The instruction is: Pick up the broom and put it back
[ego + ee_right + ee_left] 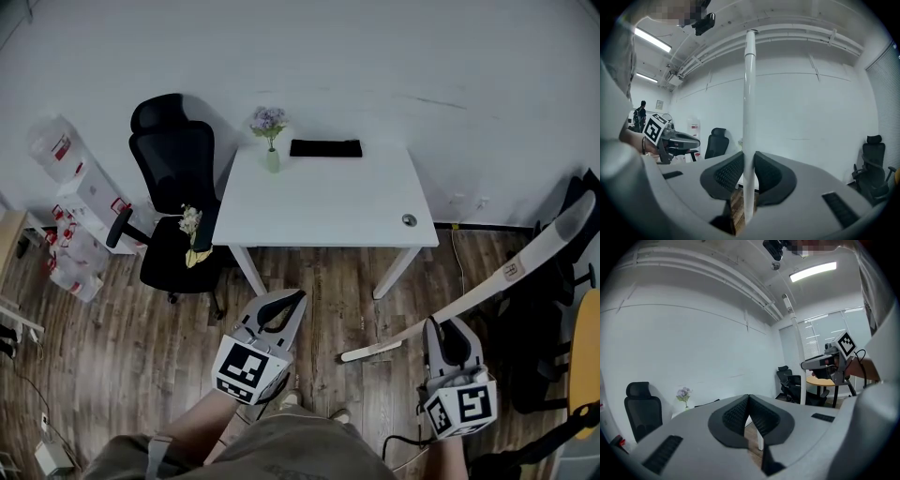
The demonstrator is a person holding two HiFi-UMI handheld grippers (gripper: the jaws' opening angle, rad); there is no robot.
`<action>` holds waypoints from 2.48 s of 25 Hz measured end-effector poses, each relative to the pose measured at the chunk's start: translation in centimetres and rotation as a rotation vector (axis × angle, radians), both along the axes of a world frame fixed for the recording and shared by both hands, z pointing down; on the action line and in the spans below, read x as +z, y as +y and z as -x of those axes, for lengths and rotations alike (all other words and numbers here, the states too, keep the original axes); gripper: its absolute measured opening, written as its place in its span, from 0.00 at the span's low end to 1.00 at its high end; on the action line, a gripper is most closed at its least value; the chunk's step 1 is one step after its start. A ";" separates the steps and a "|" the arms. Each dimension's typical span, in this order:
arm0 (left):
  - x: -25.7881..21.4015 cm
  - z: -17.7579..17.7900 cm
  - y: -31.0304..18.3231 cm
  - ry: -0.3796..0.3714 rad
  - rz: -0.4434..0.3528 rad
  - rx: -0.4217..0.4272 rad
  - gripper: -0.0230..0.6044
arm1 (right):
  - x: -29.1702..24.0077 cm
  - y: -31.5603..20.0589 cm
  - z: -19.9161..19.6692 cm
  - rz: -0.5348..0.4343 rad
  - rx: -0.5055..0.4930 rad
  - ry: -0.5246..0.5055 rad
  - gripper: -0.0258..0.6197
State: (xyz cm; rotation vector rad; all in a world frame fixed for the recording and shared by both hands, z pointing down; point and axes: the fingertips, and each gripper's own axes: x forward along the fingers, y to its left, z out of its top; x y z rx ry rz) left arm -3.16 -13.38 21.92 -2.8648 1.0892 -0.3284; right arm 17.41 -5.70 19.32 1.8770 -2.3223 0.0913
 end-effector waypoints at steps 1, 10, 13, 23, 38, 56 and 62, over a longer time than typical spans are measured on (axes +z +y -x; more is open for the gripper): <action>0.1 0.1 -0.5 -0.004 -0.002 -0.002 0.06 | 0.1 -0.8 0.1 0.001 -0.007 0.004 0.18; 3.0 0.1 -4.9 -0.020 0.022 -0.018 0.06 | 6.9 -7.7 1.5 0.111 -0.128 0.016 0.18; 5.9 0.4 -6.2 -0.030 0.064 -0.044 0.06 | 10.5 -9.6 2.0 0.143 -0.150 0.020 0.18; 16.7 1.6 -10.6 -0.062 0.194 -0.115 0.06 | 24.1 -15.8 4.6 0.241 -0.185 0.005 0.18; 36.2 3.2 -15.5 -0.097 0.259 -0.192 0.06 | 46.7 -21.0 6.7 0.348 -0.143 0.035 0.19; 42.8 3.7 -16.6 -0.133 0.298 -0.210 0.06 | 54.0 -24.4 7.8 0.358 -0.177 0.063 0.19; 43.8 2.9 -17.5 -0.145 0.313 -0.182 0.06 | 54.6 -26.5 7.6 0.317 -0.154 0.101 0.21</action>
